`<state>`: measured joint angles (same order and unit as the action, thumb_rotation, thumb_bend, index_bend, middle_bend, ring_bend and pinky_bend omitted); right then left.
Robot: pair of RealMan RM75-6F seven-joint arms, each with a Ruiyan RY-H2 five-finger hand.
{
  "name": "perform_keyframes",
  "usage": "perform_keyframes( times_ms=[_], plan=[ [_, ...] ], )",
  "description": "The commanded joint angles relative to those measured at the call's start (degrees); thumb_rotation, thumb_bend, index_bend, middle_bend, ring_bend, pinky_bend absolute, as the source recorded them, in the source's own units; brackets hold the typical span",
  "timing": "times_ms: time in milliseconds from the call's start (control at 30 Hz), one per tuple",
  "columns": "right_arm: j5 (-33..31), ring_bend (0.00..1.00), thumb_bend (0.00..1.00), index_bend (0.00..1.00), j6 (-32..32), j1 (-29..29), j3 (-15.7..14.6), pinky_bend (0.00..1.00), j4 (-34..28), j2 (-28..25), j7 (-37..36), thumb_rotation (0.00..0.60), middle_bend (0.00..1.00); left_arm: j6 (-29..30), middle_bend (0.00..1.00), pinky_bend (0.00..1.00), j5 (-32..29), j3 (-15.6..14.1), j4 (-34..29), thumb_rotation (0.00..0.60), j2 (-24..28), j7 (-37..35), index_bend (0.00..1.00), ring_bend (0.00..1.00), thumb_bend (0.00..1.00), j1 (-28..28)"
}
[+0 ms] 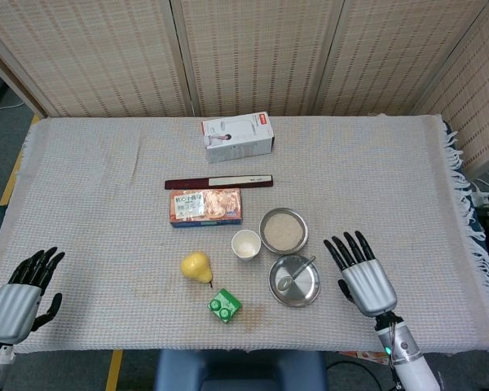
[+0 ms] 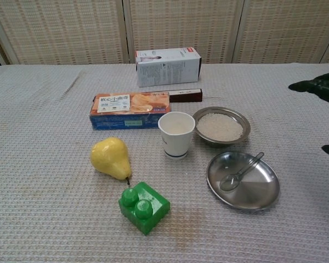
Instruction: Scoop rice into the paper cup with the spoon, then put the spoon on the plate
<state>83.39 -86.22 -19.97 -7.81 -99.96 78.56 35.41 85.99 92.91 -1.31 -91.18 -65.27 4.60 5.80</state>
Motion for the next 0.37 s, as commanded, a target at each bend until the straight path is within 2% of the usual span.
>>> perform_keyframes(
  times_ms=[33,100,200,367],
  plan=[
    [2.3,0.00,0.24,0.00,-9.2,8.8,-2.5,0.00,3.7,-1.9,-7.4,0.600,0.00,1.6,0.00,0.13,1.1,0.5,1.5,0.600,-0.8,-1.2,0.00,0.00,0.48,0.0],
    [1.6,0.00,0.24,0.00,-10.1,10.6,-2.1,0.00,5.1,-2.1,-10.2,0.600,0.00,2.8,0.00,0.13,1.8,0.8,2.5,0.600,-1.3,-2.2,0.00,0.00,0.48,-0.1],
    [1.1,0.00,0.24,0.00,-9.8,11.4,-1.1,0.00,3.7,-4.2,-12.7,0.600,0.00,3.6,0.00,0.13,2.5,0.8,3.5,0.600,-1.7,-2.9,0.00,0.00,0.48,-0.1],
    [1.8,0.00,0.24,0.00,-9.3,12.3,-0.1,0.00,3.4,-5.2,-12.7,0.600,0.00,3.6,0.00,0.13,3.0,0.7,3.4,0.600,-2.0,-2.2,0.00,0.00,0.48,0.0]
  ],
)
